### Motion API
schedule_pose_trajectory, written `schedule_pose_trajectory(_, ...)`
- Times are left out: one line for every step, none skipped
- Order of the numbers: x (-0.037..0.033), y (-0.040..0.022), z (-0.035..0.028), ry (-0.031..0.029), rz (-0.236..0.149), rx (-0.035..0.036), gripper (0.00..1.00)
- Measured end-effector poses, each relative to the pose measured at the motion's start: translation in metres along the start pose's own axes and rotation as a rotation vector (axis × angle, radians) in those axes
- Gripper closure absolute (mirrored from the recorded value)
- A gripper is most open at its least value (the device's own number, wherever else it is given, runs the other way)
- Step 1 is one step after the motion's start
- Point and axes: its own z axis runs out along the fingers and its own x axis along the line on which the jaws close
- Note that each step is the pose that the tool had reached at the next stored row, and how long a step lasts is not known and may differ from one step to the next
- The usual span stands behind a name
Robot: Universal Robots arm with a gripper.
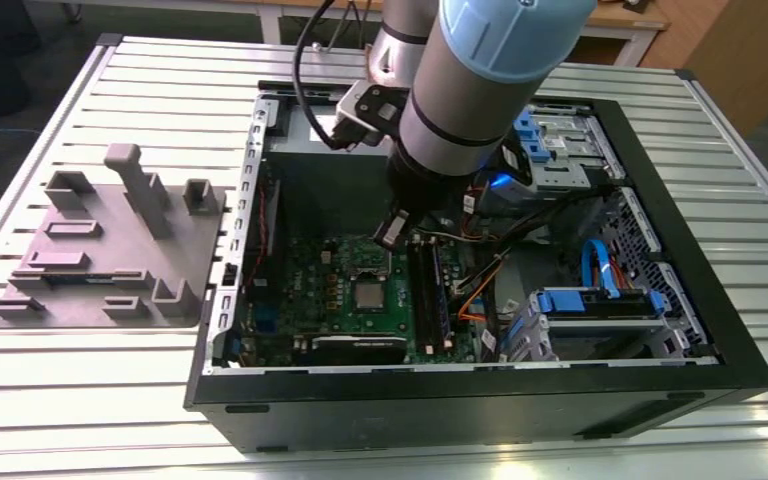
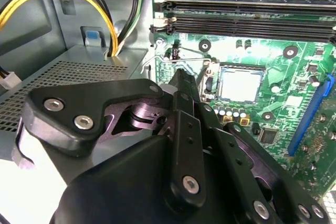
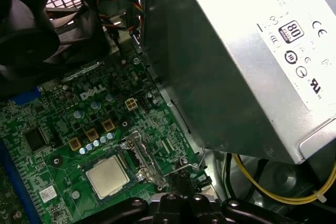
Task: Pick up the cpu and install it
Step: 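Close the cpu cover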
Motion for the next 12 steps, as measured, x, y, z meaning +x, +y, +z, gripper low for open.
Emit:
schedule_pose_trajectory(0.0005,-0.0002,-0.0001,0.0000,0.000,-0.0001,0.90)
schedule_pose_trajectory(0.0009,-0.0005,-0.0002,0.0000,0.000,-0.0001,0.90)
schedule_pose_trajectory(0.0014,-0.0008,-0.0004,0.0001,-0.001,-0.0001,0.90)
schedule_pose_trajectory(0.0019,-0.0010,-0.0004,0.0001,-0.001,-0.0001,0.90)
schedule_pose_trajectory(0.0022,-0.0012,-0.0005,0.0001,-0.001,-0.0001,0.90)
schedule_pose_trajectory(0.0026,-0.0014,-0.0006,0.0001,-0.001,-0.0002,0.90)
schedule_pose_trajectory(0.0029,-0.0016,-0.0007,0.0002,-0.001,-0.0001,0.90)
schedule_pose_trajectory(0.0031,-0.0017,-0.0008,0.0002,-0.001,-0.0001,0.90)
schedule_pose_trajectory(0.0035,-0.0020,-0.0008,0.0001,-0.001,-0.0002,0.90)
schedule_pose_trajectory(0.0039,-0.0022,-0.0010,0.0002,-0.001,-0.0002,0.90)
schedule_pose_trajectory(0.0043,-0.0024,-0.0010,0.0001,-0.001,-0.0002,0.90)
schedule_pose_trajectory(0.0047,-0.0026,-0.0012,0.0002,-0.001,-0.0001,0.90)
